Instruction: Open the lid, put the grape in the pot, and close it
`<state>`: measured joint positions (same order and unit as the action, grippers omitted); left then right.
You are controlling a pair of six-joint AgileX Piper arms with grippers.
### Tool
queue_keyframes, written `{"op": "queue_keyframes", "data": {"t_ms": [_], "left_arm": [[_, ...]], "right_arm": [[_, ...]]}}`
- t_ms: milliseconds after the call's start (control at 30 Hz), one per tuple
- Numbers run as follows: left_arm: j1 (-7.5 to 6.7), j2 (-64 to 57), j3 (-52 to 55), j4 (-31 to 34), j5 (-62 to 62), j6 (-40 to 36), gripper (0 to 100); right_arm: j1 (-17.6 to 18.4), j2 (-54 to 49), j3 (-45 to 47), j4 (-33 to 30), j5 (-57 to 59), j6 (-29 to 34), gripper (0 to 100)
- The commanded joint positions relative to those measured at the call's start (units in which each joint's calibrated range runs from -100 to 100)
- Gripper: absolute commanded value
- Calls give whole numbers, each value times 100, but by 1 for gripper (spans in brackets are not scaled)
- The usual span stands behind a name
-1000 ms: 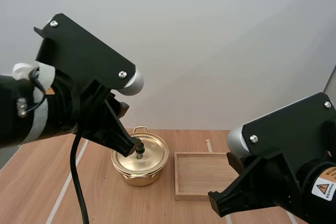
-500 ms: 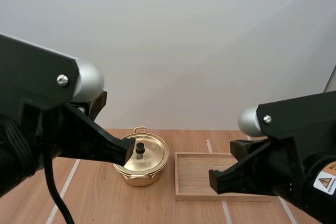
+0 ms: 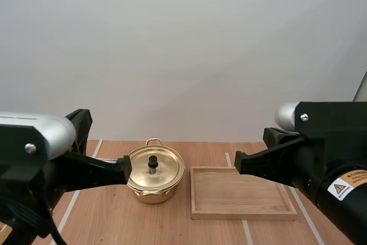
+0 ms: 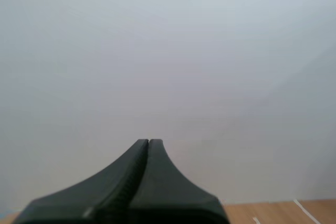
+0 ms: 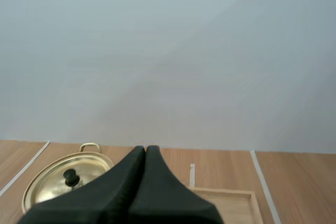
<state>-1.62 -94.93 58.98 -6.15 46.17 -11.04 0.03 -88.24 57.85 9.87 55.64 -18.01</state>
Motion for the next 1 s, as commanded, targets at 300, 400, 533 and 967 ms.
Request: {"op": "queue_keyframes", "data": {"t_ms": [300,400,533,967], "left_arm": [[142,-121,461,13,-364,-144,0],[142,-121,474,76,-364,131,0],[142,-121,553,76,-414,421,0],[253,-121,2192,65,-1901,552,0]], "right_arm": [[-196,-768,1423,59,-2681,-335,0],[-196,-768,1926,98,-3428,-888,0],[-196,-768,2338,268,-3682,-1030,0],[231,-768,2626,841,-3643,-1030,0]]}}
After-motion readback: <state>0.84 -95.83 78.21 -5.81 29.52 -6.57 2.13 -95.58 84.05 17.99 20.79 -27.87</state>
